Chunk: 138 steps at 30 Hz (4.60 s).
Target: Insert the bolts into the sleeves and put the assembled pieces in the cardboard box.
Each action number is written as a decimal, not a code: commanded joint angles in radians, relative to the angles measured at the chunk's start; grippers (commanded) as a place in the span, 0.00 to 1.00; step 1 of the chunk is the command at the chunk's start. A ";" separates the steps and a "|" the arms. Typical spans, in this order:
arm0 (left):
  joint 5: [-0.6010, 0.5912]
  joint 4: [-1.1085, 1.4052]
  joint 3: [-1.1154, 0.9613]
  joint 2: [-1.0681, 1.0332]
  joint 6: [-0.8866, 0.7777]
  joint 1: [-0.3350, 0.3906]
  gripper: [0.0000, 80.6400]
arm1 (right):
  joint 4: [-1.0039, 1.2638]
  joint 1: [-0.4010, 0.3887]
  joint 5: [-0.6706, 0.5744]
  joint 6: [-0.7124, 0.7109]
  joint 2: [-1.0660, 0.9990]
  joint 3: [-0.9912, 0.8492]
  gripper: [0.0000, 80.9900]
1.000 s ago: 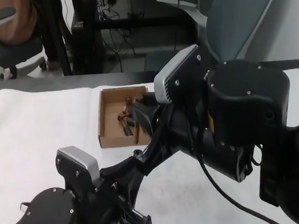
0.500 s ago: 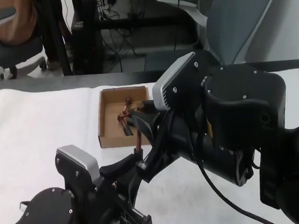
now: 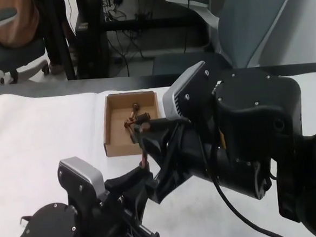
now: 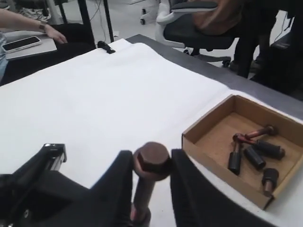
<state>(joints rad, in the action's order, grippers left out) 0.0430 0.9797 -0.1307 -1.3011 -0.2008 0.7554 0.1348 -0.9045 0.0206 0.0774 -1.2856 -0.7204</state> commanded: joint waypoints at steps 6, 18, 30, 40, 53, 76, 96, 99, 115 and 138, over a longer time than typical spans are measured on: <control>0.014 0.074 -0.016 0.002 -0.024 -0.001 0.02 | -0.086 -0.033 -0.109 0.036 0.002 0.003 0.01; -0.102 0.049 -0.018 0.002 -0.042 0.004 0.02 | -0.135 -0.033 -0.064 -0.004 0.002 0.003 0.01; -0.169 0.049 -0.018 0.002 -0.045 0.004 0.02 | -0.182 -0.033 -0.061 -0.048 0.002 0.003 0.04; -0.186 -0.001 -0.018 0.002 -0.065 0.004 0.02 | -0.151 -0.033 -0.064 -0.025 0.014 0.003 0.86; -0.194 -0.125 -0.084 0.004 -0.099 -0.051 0.02 | -0.052 -0.031 0.193 -0.242 0.286 -0.111 0.86; -0.161 -1.313 -1.062 -0.350 0.239 -0.478 0.02 | -0.603 0.052 0.356 -0.100 0.555 -0.151 0.86; -0.203 -1.464 -1.166 -0.603 0.223 -0.380 0.87 | -0.650 0.052 0.271 0.001 0.552 -0.151 0.86; -0.203 -1.492 -1.183 -0.546 0.201 -0.380 0.87 | -0.673 0.052 0.271 0.001 0.552 -0.151 0.86; -0.190 -1.574 -0.942 0.456 0.359 -0.385 0.02 | -0.998 0.047 0.398 0.065 0.863 -0.151 0.01; 0.175 -1.753 -0.393 1.301 0.254 -0.385 0.02 | -0.471 0.063 0.646 -0.187 1.027 0.523 0.01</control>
<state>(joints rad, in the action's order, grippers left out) 0.1708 -0.7854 -0.5522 0.0099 0.0742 0.3722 -0.4776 -0.8579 0.6200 -0.1556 -0.2495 -0.3031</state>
